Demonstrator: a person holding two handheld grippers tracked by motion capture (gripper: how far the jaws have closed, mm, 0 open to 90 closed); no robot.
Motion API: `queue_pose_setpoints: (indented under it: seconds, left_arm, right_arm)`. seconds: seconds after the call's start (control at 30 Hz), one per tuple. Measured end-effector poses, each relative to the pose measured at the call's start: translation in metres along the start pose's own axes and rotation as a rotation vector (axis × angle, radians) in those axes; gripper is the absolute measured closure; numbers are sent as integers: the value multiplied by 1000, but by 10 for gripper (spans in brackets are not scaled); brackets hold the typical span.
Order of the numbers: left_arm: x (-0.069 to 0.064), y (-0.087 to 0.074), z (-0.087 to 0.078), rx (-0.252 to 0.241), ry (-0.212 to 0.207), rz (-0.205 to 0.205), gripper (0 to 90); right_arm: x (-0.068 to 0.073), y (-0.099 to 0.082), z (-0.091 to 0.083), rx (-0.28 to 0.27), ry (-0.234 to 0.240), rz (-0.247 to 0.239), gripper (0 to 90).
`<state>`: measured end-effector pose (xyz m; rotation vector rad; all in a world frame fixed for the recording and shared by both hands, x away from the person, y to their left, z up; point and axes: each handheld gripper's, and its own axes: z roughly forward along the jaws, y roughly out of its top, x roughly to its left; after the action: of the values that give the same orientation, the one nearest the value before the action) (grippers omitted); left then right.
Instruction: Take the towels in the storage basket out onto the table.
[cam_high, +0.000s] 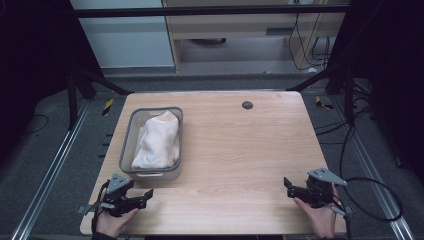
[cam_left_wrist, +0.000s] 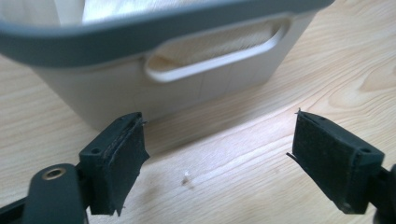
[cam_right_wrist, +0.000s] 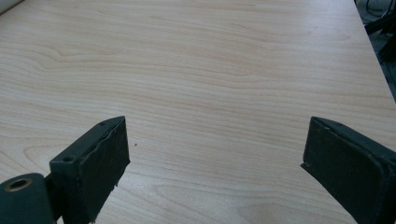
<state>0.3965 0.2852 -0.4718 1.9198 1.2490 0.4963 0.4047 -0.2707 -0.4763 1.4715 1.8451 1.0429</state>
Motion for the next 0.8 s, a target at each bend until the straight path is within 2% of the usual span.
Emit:
queue_pose_setpoints:
  seconds: [0.1,0.13,0.27,0.4,0.43,0.53,0.8]
  left_arm:
    - [-1,1,0,7,-5,-11,172]
    - [0,1,0,11,-9,-24,172]
    - [1,3,-3,1,-9,-49,186]
    - [2,5,-7,-16,-18,-56,195]
    - [2,7,-10,-31,-18,-58,199]
    - [2,10,-15,-56,-27,-69,208]
    - [0,20,-25,-89,-37,-79,211]
  right_arm:
    - [1,-1,2,14,13,-2,74]
    - [3,-2,4,36,13,-16,80]
    - [4,-2,5,43,8,-28,91]
    - [4,-3,6,52,6,-36,95]
    - [4,-4,7,62,-2,-49,95]
    - [5,-4,7,67,-1,-50,96]
    - [6,-4,8,70,-5,-61,97]
